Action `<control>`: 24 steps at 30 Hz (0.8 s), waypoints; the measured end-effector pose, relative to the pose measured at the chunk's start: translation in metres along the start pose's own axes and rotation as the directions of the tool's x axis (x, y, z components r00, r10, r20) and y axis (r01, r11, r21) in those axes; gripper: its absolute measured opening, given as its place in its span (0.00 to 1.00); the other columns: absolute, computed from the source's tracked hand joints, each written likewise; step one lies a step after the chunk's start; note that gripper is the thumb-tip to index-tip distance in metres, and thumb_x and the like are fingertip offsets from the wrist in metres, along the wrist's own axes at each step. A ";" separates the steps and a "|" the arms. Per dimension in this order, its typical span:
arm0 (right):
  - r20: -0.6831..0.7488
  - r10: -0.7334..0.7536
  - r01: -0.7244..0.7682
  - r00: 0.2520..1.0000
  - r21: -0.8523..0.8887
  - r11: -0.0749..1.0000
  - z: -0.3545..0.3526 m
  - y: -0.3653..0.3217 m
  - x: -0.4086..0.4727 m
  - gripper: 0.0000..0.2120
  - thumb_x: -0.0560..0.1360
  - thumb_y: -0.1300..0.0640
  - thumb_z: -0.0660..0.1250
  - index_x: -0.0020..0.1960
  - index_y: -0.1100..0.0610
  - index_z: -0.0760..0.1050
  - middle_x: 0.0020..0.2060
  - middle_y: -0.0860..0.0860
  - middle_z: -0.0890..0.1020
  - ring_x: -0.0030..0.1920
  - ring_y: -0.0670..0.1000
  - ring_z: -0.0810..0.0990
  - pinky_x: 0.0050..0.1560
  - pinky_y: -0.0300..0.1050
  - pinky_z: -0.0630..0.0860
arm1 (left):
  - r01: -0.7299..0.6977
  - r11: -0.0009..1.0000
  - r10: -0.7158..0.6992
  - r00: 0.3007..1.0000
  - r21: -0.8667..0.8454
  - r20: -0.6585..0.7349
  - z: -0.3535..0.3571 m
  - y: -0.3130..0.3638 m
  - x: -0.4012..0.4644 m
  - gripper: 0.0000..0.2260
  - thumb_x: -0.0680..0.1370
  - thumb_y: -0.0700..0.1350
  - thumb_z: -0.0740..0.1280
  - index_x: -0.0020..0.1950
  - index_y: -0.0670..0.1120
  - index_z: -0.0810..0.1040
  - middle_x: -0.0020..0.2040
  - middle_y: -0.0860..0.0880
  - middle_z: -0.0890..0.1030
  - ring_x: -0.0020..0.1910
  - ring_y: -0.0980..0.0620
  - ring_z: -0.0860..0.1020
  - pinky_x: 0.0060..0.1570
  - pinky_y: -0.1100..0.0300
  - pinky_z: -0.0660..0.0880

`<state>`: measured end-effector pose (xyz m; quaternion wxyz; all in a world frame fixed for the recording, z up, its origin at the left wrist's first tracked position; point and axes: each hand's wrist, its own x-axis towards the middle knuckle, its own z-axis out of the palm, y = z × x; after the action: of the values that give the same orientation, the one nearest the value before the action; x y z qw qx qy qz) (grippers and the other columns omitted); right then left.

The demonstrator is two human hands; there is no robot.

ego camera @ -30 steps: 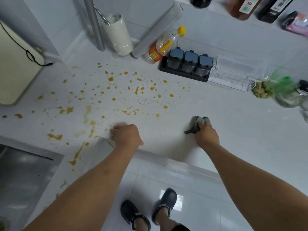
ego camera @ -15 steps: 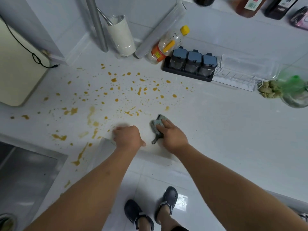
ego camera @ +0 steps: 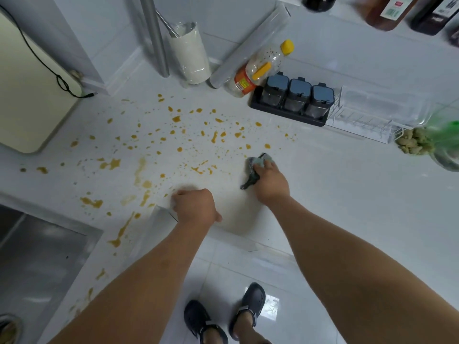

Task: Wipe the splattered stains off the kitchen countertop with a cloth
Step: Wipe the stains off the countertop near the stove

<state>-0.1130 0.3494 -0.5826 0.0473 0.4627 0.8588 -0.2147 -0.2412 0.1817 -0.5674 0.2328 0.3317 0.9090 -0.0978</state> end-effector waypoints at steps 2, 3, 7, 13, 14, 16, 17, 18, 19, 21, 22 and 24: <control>0.024 -0.115 0.115 0.993 0.015 0.993 0.013 -0.021 -0.010 0.26 0.77 0.53 0.64 0.75 0.48 0.69 0.79 0.56 0.61 0.79 0.58 0.59 0.74 0.51 0.64 | -0.004 1.000 0.004 1.000 0.010 0.002 -0.004 0.001 0.000 0.25 0.65 0.69 0.78 0.38 0.49 0.76 0.41 0.47 0.83 0.49 0.43 0.80 0.59 0.51 0.73; 0.048 -0.179 0.178 0.983 0.017 0.984 0.019 -0.026 -0.019 0.27 0.76 0.54 0.64 0.75 0.48 0.70 0.79 0.56 0.62 0.79 0.57 0.58 0.75 0.51 0.64 | -0.005 1.000 0.005 1.000 0.013 0.007 -0.004 0.001 0.000 0.25 0.64 0.69 0.78 0.38 0.49 0.75 0.42 0.47 0.83 0.50 0.43 0.81 0.59 0.50 0.73; 0.098 -0.294 0.290 0.951 0.054 0.955 0.017 0.005 -0.047 0.27 0.76 0.53 0.68 0.75 0.47 0.71 0.79 0.53 0.64 0.80 0.55 0.58 0.76 0.51 0.63 | -0.023 0.999 0.022 1.000 0.027 0.021 -0.005 0.000 -0.001 0.25 0.66 0.68 0.78 0.47 0.47 0.82 0.47 0.45 0.85 0.55 0.41 0.81 0.62 0.49 0.74; -0.003 0.107 -0.107 0.994 0.054 0.993 -0.021 0.068 -0.023 0.27 0.78 0.57 0.63 0.77 0.46 0.67 0.80 0.51 0.60 0.76 0.57 0.65 0.73 0.49 0.65 | -0.025 0.999 0.025 1.000 0.037 0.016 -0.009 0.001 -0.004 0.24 0.66 0.67 0.78 0.44 0.48 0.82 0.42 0.47 0.84 0.48 0.44 0.82 0.59 0.51 0.77; -0.015 0.152 -0.151 0.988 0.040 0.988 -0.022 0.061 -0.016 0.27 0.77 0.58 0.62 0.76 0.47 0.68 0.79 0.53 0.61 0.75 0.58 0.65 0.70 0.51 0.68 | -0.027 0.999 0.027 1.000 0.039 0.013 -0.010 0.001 -0.004 0.24 0.66 0.67 0.78 0.42 0.48 0.81 0.40 0.48 0.84 0.46 0.45 0.82 0.58 0.51 0.77; -0.017 0.141 -0.140 0.990 0.047 0.989 -0.018 0.033 -0.011 0.25 0.78 0.56 0.62 0.75 0.47 0.70 0.78 0.55 0.63 0.75 0.60 0.66 0.70 0.51 0.69 | -0.026 0.999 0.026 1.000 0.035 0.014 -0.011 0.001 -0.005 0.24 0.66 0.67 0.79 0.39 0.48 0.78 0.38 0.49 0.83 0.45 0.45 0.82 0.57 0.52 0.77; -0.003 0.086 -0.085 0.996 0.064 0.994 -0.012 0.015 -0.013 0.24 0.78 0.54 0.63 0.75 0.47 0.70 0.78 0.55 0.62 0.75 0.59 0.65 0.72 0.50 0.67 | -0.024 0.999 0.024 1.000 0.027 0.014 -0.012 0.001 -0.005 0.24 0.65 0.66 0.80 0.38 0.48 0.76 0.38 0.49 0.82 0.45 0.45 0.82 0.55 0.53 0.76; 0.014 0.015 -0.016 1.000 0.085 0.996 -0.003 -0.003 -0.017 0.24 0.79 0.52 0.64 0.74 0.47 0.70 0.78 0.55 0.62 0.76 0.59 0.64 0.73 0.49 0.64 | -0.023 1.000 0.022 1.000 0.020 0.012 -0.013 0.001 -0.006 0.24 0.65 0.66 0.80 0.38 0.49 0.75 0.37 0.49 0.81 0.44 0.46 0.81 0.53 0.54 0.75; 0.028 -0.063 0.060 0.998 0.098 0.993 0.006 -0.020 -0.024 0.24 0.79 0.51 0.64 0.74 0.47 0.71 0.78 0.56 0.63 0.76 0.59 0.63 0.74 0.49 0.63 | -0.024 1.000 0.024 1.000 0.015 0.008 -0.014 0.001 -0.006 0.25 0.64 0.66 0.80 0.37 0.49 0.74 0.37 0.50 0.80 0.43 0.46 0.81 0.49 0.55 0.74; 0.052 -0.224 0.219 0.973 0.089 0.972 0.021 -0.045 -0.046 0.23 0.76 0.53 0.66 0.71 0.51 0.75 0.74 0.58 0.68 0.76 0.60 0.63 0.72 0.49 0.65 | -0.027 1.000 0.027 1.000 0.005 0.009 -0.013 0.001 -0.006 0.25 0.64 0.65 0.81 0.38 0.49 0.73 0.37 0.50 0.78 0.43 0.47 0.80 0.47 0.56 0.73; 0.060 -0.285 0.280 0.957 0.084 0.956 0.025 -0.048 -0.057 0.23 0.74 0.54 0.68 0.69 0.53 0.77 0.72 0.59 0.71 0.75 0.61 0.64 0.70 0.49 0.67 | -0.025 1.000 0.025 1.000 -0.002 0.005 -0.014 0.002 -0.005 0.25 0.64 0.65 0.81 0.39 0.49 0.73 0.38 0.50 0.79 0.45 0.47 0.81 0.48 0.56 0.74; 0.061 -0.333 0.327 0.941 0.095 0.940 0.025 -0.033 -0.070 0.23 0.73 0.56 0.70 0.68 0.54 0.79 0.72 0.59 0.73 0.75 0.60 0.66 0.69 0.50 0.69 | -0.010 1.000 0.010 1.000 -0.007 0.013 -0.016 0.006 -0.004 0.25 0.64 0.64 0.81 0.39 0.49 0.74 0.42 0.49 0.81 0.50 0.44 0.82 0.53 0.54 0.76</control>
<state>-0.1033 0.2694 -0.5750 0.0238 0.3053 0.9120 -0.2729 -0.2405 0.1890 -0.5517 0.2406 0.3348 0.9060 -0.0955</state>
